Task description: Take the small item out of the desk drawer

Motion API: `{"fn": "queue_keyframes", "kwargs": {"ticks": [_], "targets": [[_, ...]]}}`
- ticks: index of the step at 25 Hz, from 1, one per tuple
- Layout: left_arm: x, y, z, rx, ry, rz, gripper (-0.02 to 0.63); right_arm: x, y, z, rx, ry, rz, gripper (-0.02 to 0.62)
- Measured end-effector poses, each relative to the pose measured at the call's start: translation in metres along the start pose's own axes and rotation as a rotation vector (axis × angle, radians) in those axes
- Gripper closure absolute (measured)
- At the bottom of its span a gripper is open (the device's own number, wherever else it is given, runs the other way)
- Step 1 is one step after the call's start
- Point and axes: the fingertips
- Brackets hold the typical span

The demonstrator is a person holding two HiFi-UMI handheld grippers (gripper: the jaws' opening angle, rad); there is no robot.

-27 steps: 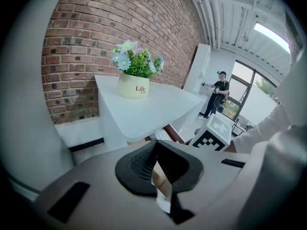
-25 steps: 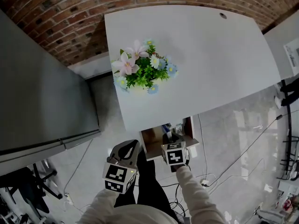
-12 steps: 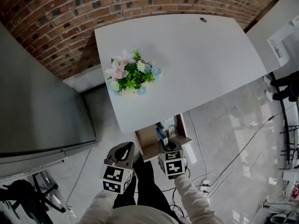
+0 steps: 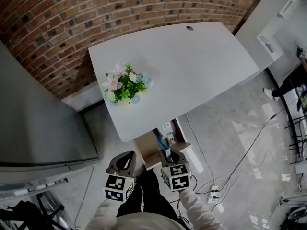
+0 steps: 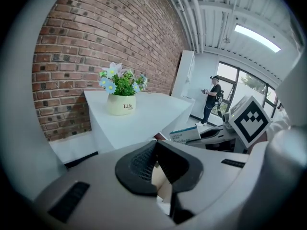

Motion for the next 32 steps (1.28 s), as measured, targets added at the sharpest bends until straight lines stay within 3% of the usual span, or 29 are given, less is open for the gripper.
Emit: {"fn": "queue_keyframes", "kwargs": {"ticks": [17,32], "targets": [[0.025,-0.021,0.017,-0.075,0.060,0.062,0.588,0.086,-0.028,-0.019,-0.143,-0.006,0.229,0.505],[0.043,-0.039,0.023,-0.133,0.085,0.123,0.588,0.154,-0.026,-0.032,-0.172,0.030,0.390,0.505]]}}
Point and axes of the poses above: the fingertips, and each gripper's own axes: x backward along the fingers, z to its right, y out of its underside, and after that the axes turned 10 degrees about -x, right-handed
